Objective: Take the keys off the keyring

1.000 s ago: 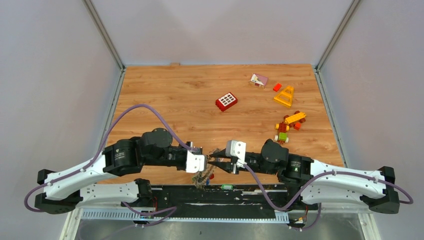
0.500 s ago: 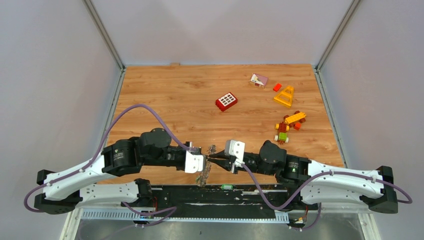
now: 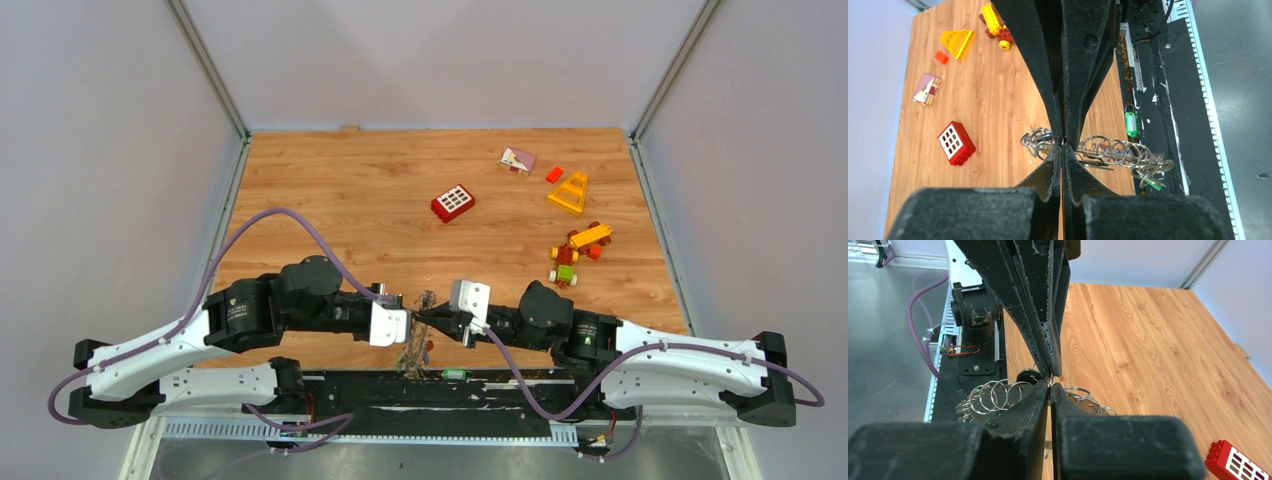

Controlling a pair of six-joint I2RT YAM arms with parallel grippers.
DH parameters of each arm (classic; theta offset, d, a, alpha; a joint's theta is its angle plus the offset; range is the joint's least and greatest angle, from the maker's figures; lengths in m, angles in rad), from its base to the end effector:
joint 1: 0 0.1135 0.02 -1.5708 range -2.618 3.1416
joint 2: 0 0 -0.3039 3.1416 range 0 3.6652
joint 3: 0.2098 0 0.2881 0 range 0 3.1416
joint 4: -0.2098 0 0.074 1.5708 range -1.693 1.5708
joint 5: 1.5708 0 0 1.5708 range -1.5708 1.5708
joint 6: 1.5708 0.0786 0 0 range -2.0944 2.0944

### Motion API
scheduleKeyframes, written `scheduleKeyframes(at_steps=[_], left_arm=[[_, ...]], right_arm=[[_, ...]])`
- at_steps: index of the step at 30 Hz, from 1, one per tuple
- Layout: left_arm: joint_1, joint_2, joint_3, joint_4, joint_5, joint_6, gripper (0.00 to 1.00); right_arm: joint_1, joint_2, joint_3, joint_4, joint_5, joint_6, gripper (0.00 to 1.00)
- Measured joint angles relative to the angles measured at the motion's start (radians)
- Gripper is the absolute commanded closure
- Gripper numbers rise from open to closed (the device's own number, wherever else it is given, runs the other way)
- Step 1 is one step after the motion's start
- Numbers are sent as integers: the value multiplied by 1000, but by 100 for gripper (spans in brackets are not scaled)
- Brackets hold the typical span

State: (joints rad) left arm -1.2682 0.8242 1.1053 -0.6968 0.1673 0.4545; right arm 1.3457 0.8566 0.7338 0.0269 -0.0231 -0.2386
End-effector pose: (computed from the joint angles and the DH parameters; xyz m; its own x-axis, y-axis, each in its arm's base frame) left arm 0.0490 -0.2008 0.4112 0.3250 0.4115 -0.8515 0.9393 -0.0359 0.3412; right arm 0.0562 0.2537 0.3536 0.2108 -0.1381 -0.9677 -0.9569 0.1730 -0.2331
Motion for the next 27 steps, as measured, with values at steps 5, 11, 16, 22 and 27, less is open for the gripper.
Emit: scheduleKeyframes(at_steps=[5,11,16,22,27], left_arm=[[0,0,0,4,0,1,100],[0,-2,0,8,-1,-1,80],[0,-29,-2,61,6,-3,67],[0,-75,-27,109,5,-12,64],[0,-90,-71,141,3,-41,61]], right_arm=[[0,0,0,0,3,2,100],[0,-2,-2,2,3,-7,100],[0,-10,-27,1,5,-23,100],[0,-11,-51,0,7,-35,100],[0,-28,-55,16,8,-44,100]])
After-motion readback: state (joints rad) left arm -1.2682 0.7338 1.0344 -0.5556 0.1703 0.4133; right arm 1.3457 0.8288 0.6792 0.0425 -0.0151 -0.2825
